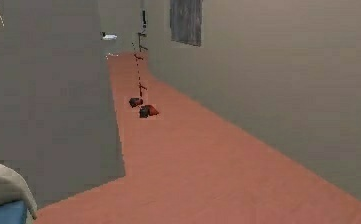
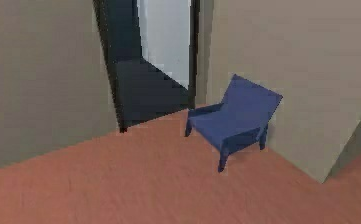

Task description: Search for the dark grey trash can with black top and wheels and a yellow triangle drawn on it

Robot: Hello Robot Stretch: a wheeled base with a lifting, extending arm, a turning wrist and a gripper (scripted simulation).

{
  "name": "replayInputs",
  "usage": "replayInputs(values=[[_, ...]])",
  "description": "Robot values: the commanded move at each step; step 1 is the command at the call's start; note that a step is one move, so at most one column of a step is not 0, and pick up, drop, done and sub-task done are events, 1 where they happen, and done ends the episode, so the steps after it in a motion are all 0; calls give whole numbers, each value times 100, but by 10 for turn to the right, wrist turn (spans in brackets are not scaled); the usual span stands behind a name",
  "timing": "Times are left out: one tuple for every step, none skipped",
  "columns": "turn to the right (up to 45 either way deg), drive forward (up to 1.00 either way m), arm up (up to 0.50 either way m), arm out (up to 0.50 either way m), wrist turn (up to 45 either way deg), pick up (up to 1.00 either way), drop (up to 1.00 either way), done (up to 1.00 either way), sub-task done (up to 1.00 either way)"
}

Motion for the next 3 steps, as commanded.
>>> replayInputs(values=[[0, 100, 0, 0, 0, 0, 0, 0, 0], [0, 100, 0, 0, 0, 0, 0, 0, 0], [30, 0, 0, 0, 0, 0, 0, 0, 0]])
